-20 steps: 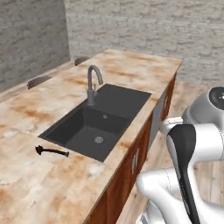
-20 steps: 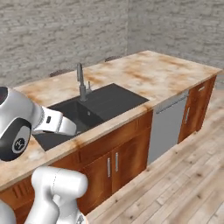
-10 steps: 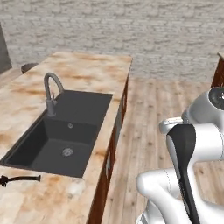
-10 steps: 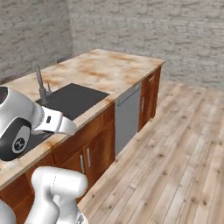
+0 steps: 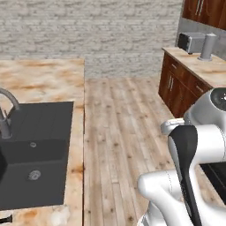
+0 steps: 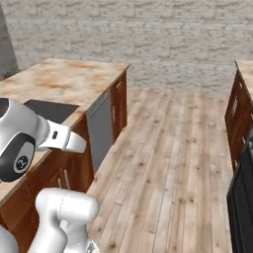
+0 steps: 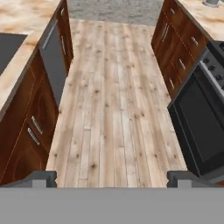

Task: Locate and retrieve the dish brush and dish brush from the cabinet. Place them next to the sink.

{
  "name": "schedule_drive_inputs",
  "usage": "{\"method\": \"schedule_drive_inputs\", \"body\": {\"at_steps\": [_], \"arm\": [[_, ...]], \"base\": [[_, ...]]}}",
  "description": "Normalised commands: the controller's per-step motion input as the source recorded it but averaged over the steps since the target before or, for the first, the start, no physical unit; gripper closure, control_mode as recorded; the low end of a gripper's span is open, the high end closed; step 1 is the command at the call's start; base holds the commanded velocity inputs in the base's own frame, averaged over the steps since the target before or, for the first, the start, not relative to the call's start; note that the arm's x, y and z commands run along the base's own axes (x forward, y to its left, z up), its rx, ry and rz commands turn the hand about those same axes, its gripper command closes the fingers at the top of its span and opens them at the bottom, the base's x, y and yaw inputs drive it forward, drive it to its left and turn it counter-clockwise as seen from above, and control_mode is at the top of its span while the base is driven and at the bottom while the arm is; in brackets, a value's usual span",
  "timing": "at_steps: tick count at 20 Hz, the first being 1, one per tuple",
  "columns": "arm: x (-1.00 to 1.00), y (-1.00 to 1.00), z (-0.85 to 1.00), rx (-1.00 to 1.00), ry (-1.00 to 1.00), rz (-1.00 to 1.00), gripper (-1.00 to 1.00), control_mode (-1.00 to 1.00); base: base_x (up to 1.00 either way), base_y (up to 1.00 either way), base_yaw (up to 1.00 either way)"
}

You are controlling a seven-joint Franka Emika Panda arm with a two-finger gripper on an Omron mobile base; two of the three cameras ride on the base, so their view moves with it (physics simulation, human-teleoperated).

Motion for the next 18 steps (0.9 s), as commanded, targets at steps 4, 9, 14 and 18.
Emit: {"method": "schedule_drive_inputs", "body": {"at_steps": [4, 9, 14, 18], "arm": [[0.00, 0.00, 0.00, 0.00, 0.00, 0.00, -1.00, 1.00], [0.00, 0.00, 0.00, 0.00, 0.00, 0.00, -1.00, 1.00], [0.00, 0.00, 0.00, 0.00, 0.00, 0.00, -1.00, 1.00], [0.00, 0.00, 0.00, 0.00, 0.00, 0.00, -1.00, 1.00]], "base": [[0.00, 0.00, -0.50], [0.00, -0.01, -0.50], [0.00, -0.06, -0.48], [0.00, -0.10, -0.47]]}}
